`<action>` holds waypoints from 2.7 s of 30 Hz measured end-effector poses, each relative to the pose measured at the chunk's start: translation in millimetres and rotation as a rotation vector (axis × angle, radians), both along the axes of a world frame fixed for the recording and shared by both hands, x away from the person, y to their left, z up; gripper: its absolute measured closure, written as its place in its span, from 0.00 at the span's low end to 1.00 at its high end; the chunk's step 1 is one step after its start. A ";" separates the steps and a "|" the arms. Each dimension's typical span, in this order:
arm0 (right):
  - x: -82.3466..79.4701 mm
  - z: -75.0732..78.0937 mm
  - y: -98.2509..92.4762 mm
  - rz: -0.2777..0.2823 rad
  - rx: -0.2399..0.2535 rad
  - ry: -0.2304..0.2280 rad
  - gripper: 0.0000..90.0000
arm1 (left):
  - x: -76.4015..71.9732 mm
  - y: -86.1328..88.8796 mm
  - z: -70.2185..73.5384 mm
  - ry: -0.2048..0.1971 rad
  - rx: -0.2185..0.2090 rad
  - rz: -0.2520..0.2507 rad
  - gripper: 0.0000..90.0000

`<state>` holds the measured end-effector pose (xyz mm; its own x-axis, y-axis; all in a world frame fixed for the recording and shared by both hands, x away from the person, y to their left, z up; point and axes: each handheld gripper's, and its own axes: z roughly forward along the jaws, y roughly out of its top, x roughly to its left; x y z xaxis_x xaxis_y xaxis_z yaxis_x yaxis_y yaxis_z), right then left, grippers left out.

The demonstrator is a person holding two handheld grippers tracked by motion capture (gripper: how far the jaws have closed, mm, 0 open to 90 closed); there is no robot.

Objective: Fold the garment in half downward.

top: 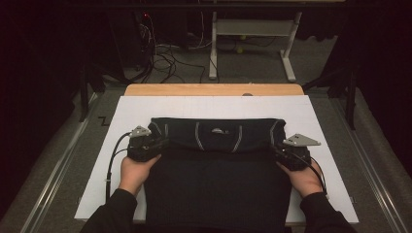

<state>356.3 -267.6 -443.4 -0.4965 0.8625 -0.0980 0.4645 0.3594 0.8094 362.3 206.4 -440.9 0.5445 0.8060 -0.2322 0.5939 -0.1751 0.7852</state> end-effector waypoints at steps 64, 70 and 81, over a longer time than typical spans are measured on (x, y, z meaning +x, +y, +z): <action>-105.3 -23.8 -15.8 0.096 0.003 0.078 0.62 | -97.1 13.6 -31.5 0.088 0.052 -0.070 0.55; -104.0 -15.2 -15.7 0.075 0.129 0.036 0.46 | -92.1 23.3 -30.3 0.044 0.012 -0.025 0.41; -90.6 -8.5 -1.7 0.105 0.148 -0.026 0.32 | -83.1 11.9 -10.9 -0.051 -0.035 -0.069 0.29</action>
